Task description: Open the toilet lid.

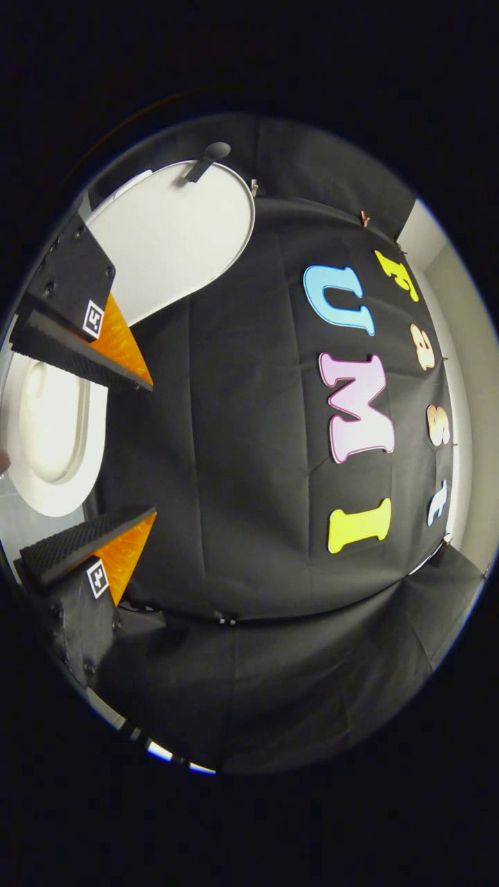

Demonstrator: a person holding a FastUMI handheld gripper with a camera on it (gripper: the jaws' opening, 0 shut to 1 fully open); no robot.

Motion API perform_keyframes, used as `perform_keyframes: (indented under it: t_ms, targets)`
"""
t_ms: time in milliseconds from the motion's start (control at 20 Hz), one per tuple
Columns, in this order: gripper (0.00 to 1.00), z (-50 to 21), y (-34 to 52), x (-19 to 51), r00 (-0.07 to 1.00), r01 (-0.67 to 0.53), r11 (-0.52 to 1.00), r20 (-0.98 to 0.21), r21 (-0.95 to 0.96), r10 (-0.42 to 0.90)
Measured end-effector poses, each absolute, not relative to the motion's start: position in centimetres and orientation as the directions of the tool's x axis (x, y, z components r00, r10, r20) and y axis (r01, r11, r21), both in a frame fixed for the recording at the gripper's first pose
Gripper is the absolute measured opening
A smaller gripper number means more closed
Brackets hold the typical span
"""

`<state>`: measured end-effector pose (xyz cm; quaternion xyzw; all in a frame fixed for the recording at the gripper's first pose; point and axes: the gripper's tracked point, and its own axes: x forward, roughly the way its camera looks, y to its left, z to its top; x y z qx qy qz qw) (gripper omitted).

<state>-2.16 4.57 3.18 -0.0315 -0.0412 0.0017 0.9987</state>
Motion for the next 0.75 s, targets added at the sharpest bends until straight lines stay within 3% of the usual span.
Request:
perform_keyframes:
  t_ms: [750]
  targets:
    - [0.99, 1.9, 3.1, -1.1, 0.999, 0.009, 0.999, 0.052, -0.038, -0.007]
